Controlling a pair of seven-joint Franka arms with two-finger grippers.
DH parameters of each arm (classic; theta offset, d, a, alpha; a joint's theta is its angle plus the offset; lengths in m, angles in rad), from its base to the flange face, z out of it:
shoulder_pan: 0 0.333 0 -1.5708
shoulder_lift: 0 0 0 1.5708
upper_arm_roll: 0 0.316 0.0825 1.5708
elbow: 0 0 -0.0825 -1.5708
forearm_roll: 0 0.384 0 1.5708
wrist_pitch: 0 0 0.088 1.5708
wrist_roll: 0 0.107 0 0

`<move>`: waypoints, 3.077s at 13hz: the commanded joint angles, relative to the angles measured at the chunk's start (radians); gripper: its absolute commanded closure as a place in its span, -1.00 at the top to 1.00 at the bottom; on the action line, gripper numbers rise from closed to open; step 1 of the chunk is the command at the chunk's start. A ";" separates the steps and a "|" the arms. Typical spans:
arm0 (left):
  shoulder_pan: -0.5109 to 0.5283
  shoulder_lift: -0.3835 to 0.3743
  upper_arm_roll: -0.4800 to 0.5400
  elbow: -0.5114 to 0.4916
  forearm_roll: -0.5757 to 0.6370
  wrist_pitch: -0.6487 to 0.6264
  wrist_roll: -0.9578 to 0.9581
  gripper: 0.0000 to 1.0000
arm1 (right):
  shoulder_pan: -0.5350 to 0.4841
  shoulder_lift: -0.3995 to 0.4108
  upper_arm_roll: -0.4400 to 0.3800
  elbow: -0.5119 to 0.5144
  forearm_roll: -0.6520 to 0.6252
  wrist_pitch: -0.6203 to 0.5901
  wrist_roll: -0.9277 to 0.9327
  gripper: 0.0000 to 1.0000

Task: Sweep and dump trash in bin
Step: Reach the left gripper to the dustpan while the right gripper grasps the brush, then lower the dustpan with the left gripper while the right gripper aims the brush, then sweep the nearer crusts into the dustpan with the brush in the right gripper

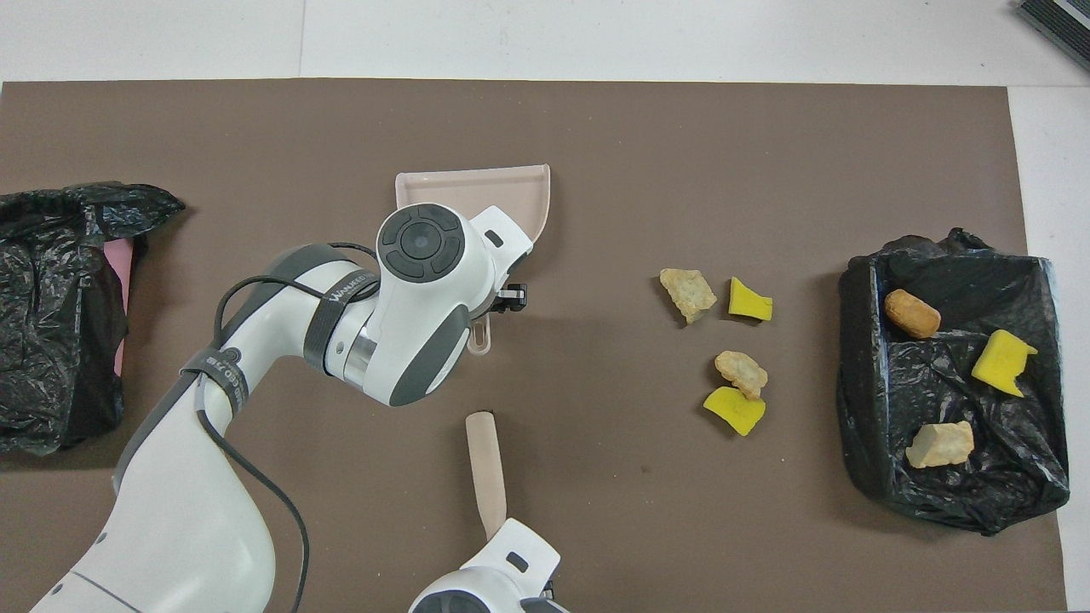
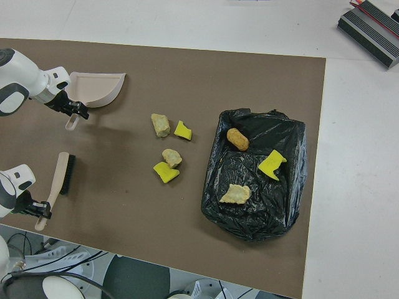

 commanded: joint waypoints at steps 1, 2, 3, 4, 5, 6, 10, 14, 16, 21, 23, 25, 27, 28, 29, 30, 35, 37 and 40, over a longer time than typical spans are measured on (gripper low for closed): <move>-0.004 -0.008 0.010 0.018 0.021 -0.031 -0.015 -1.00 | -0.035 -0.129 0.002 -0.075 -0.060 -0.125 0.135 -1.00; 0.002 -0.009 0.010 0.036 0.021 -0.032 -0.012 -1.00 | -0.036 -0.158 0.002 -0.116 -0.113 -0.168 0.181 -1.00; 0.003 -0.014 0.013 0.042 0.022 -0.032 -0.009 -1.00 | -0.039 -0.187 0.002 -0.162 -0.144 -0.199 0.206 -1.00; 0.011 -0.017 0.013 0.050 0.022 -0.032 -0.009 -1.00 | -0.056 -0.220 0.002 -0.210 -0.175 -0.213 0.208 -1.00; 0.019 -0.020 0.013 0.056 0.024 -0.037 -0.006 -1.00 | -0.068 -0.253 0.002 -0.250 -0.200 -0.216 0.208 -1.00; 0.025 -0.028 0.018 0.058 0.031 -0.048 -0.004 -1.00 | -0.096 -0.283 0.001 -0.267 -0.221 -0.236 0.208 -1.00; 0.060 -0.065 0.030 0.059 0.088 -0.081 0.109 -1.00 | -0.362 -0.350 0.002 -0.269 -0.295 -0.335 0.057 -1.00; 0.089 -0.120 0.063 0.058 0.088 -0.147 0.357 -1.00 | -0.542 -0.367 0.004 -0.304 -0.298 -0.287 -0.084 -1.00; 0.138 -0.152 0.061 0.058 0.086 -0.189 0.529 -1.00 | -0.584 -0.393 0.002 -0.348 -0.287 -0.268 -0.142 -1.00; 0.224 -0.206 0.063 0.054 0.080 -0.319 0.977 -1.00 | -0.576 -0.445 -0.002 -0.465 -0.186 -0.167 -0.184 -1.00; 0.236 -0.223 0.061 0.027 0.077 -0.338 1.127 -1.00 | -0.579 -0.436 -0.002 -0.465 -0.183 -0.135 -0.185 -1.00; 0.230 -0.253 0.059 -0.048 0.047 -0.319 1.244 -1.00 | -0.591 -0.407 -0.002 -0.459 -0.136 -0.069 -0.210 -1.00; 0.214 -0.276 0.052 -0.108 0.045 -0.312 1.426 -1.00 | -0.591 -0.349 -0.002 -0.448 -0.111 0.014 -0.248 -1.00; 0.176 -0.287 0.053 -0.154 0.045 -0.289 1.474 -1.00 | -0.593 -0.312 -0.002 -0.435 -0.106 0.039 -0.254 -1.00; 0.149 -0.308 0.053 -0.203 0.045 -0.255 1.478 -1.00 | -0.593 -0.292 -0.002 -0.412 -0.102 0.043 -0.260 -1.00; 0.122 -0.327 0.052 -0.252 0.045 -0.225 1.475 -1.00 | -0.595 -0.268 -0.002 -0.386 -0.097 0.043 -0.285 -1.00; -0.007 -0.348 0.055 -0.369 0.045 -0.137 1.383 -1.00 | -0.578 -0.091 0.002 -0.271 0.021 0.100 -0.388 -1.00; -0.014 -0.350 0.053 -0.370 0.045 -0.134 1.378 -1.00 | -0.507 -0.016 0.004 -0.218 0.080 0.112 -0.391 -1.00; -0.027 -0.364 0.053 -0.401 0.045 -0.106 1.323 -1.00 | -0.403 0.013 0.007 -0.166 0.151 0.163 -0.391 -1.00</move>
